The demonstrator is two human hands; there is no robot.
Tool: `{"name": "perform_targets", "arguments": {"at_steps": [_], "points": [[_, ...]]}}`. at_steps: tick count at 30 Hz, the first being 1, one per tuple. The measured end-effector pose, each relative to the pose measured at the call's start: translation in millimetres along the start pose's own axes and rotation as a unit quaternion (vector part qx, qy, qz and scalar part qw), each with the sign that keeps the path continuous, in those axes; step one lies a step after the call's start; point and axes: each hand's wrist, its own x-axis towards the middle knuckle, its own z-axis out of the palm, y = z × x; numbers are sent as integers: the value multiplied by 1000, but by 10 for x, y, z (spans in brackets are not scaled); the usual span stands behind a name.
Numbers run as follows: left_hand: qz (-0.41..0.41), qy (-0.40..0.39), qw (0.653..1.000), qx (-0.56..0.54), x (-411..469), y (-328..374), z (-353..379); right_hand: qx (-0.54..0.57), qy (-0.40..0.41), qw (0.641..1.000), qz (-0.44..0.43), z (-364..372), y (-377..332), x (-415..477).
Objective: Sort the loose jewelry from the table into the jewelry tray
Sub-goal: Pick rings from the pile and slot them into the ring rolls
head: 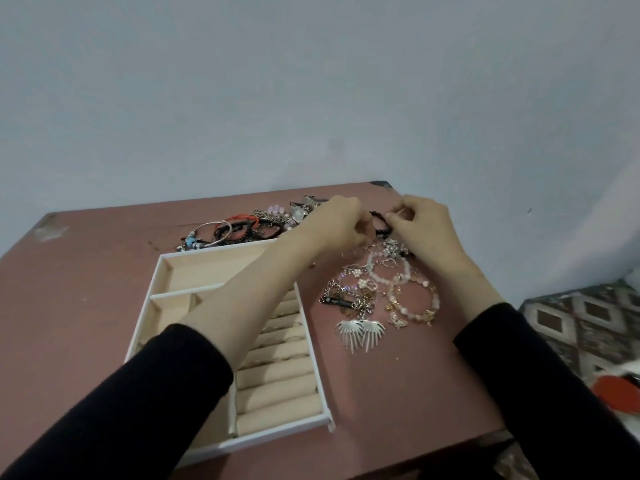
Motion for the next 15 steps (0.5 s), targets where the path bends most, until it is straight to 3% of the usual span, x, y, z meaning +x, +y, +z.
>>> {"name": "perform_targets", "arguments": {"at_steps": [12, 15], "points": [[34, 1, 988, 153, 56, 146, 29, 2, 5, 1000, 4, 7, -40, -11], [34, 18, 990, 133, 32, 112, 49, -3, -8, 1000, 2, -7, -53, -23]]}}
